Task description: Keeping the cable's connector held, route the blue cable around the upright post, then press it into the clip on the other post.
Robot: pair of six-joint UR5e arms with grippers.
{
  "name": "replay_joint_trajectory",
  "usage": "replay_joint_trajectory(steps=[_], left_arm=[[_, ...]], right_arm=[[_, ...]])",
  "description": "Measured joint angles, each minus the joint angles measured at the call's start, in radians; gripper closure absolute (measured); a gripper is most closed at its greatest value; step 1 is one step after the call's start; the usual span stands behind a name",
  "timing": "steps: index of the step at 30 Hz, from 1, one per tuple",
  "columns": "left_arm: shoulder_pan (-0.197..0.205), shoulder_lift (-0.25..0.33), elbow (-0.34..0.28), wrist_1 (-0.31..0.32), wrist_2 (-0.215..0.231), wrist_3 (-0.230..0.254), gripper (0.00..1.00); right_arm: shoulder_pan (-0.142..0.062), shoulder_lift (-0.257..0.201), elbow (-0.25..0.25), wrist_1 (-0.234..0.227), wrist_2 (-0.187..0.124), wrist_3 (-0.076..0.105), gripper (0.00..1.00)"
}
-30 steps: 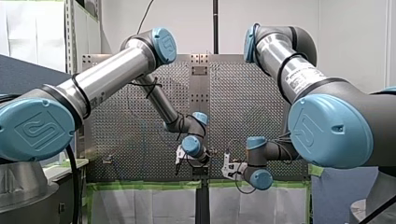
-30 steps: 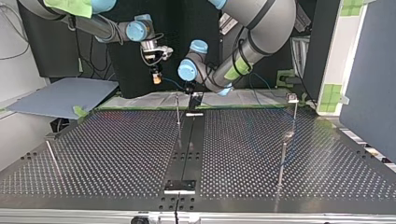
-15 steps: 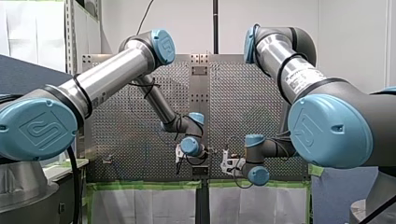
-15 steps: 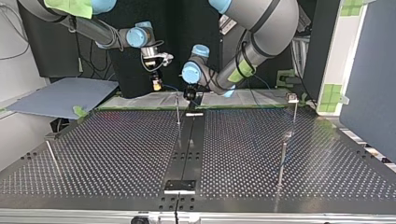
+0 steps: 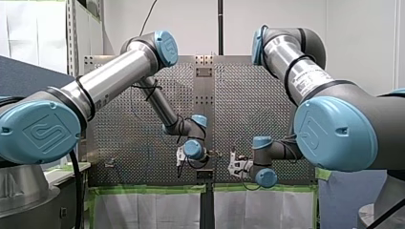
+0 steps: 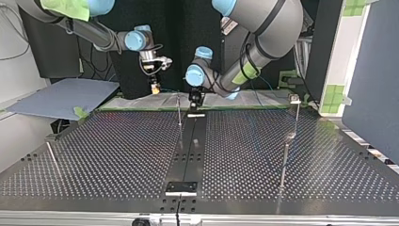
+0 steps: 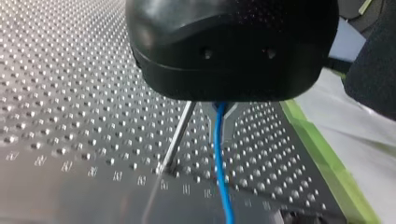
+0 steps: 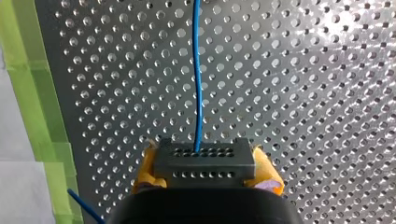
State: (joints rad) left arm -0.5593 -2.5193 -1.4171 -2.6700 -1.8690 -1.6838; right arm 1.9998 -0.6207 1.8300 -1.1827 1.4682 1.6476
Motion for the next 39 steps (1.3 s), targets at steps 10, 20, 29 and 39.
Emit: replay_joint_trajectory(steps=[10, 20, 29, 39], left_arm=[[0.012, 0.000, 0.000, -0.003, -0.021, 0.000, 1.00], [0.021, 0.000, 0.000, -0.013, 0.001, 0.000, 1.00], [0.034, -0.001, 0.000, -0.010, 0.045, -0.022, 1.00], [0.056, -0.046, 0.029, -0.021, 0.084, -0.084, 1.00]], right_arm=[[-0.015, 0.000, -0.015, 0.048, -0.001, -0.024, 1.00], [-0.029, 0.000, -0.039, 0.073, -0.003, -0.021, 1.00], [-0.043, 0.000, -0.047, 0.070, -0.006, -0.025, 1.00], [-0.061, 0.000, -0.067, 0.077, -0.028, -0.021, 1.00]])
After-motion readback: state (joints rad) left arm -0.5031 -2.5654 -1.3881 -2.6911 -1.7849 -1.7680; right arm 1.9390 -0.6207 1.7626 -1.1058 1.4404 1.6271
